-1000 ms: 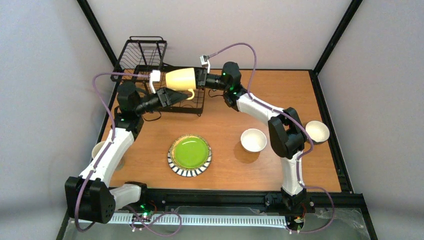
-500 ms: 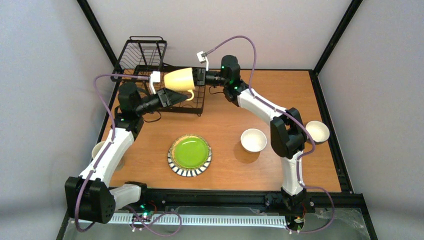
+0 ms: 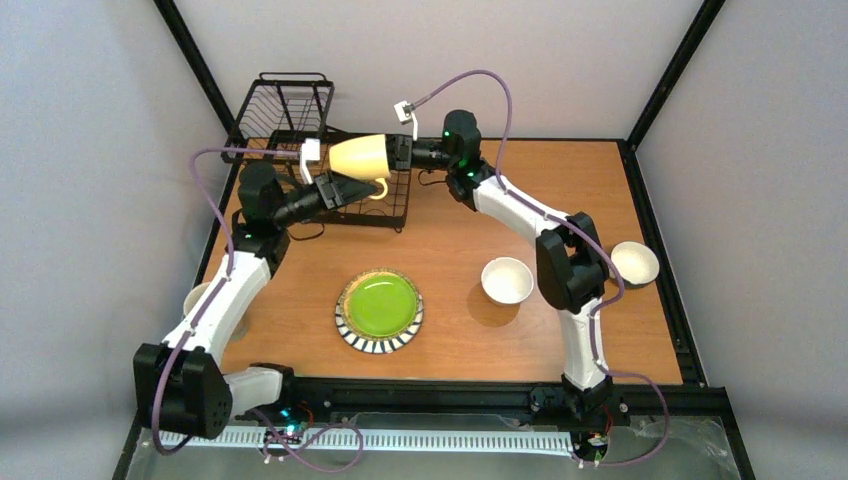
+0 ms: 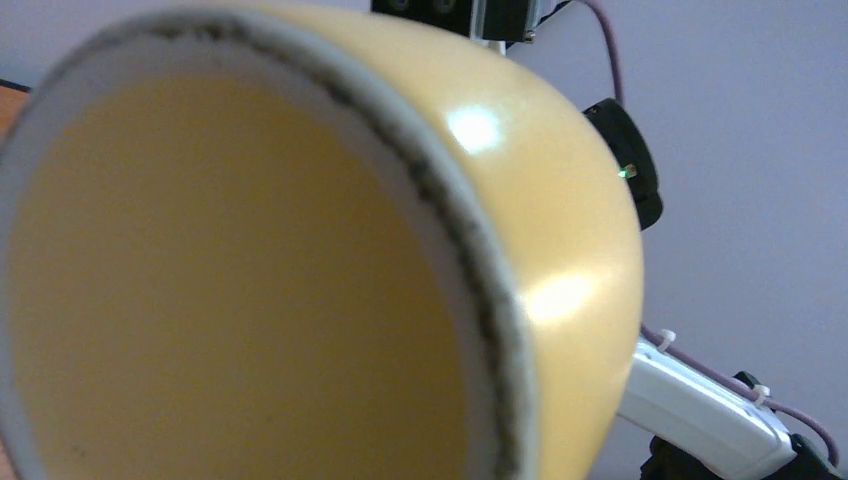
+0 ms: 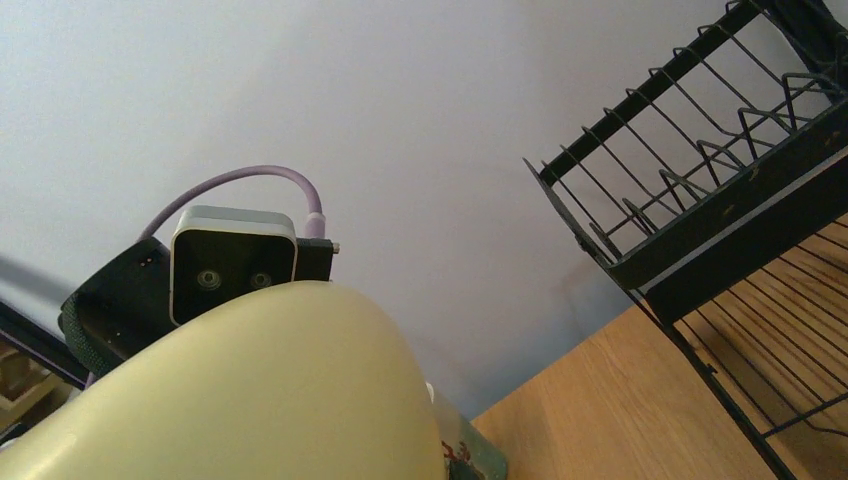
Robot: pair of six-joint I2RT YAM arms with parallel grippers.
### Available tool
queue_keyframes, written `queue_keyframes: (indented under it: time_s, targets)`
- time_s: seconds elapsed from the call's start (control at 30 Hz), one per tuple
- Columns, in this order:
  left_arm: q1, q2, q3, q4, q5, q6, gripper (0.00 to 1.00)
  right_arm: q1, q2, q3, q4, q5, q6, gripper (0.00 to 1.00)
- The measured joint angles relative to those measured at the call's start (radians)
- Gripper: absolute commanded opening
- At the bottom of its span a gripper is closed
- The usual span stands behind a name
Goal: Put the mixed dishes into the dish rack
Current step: Pass from the right arm to the left
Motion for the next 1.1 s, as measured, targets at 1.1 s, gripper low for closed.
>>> queue_keyframes:
  time_s: [1.1]
  targets:
    - [0.0, 0.134, 0.037, 0.154, 0.062, 0.004, 1.0, -0.015, 0.172, 0.064, 0.418, -0.066, 0.337, 0.02]
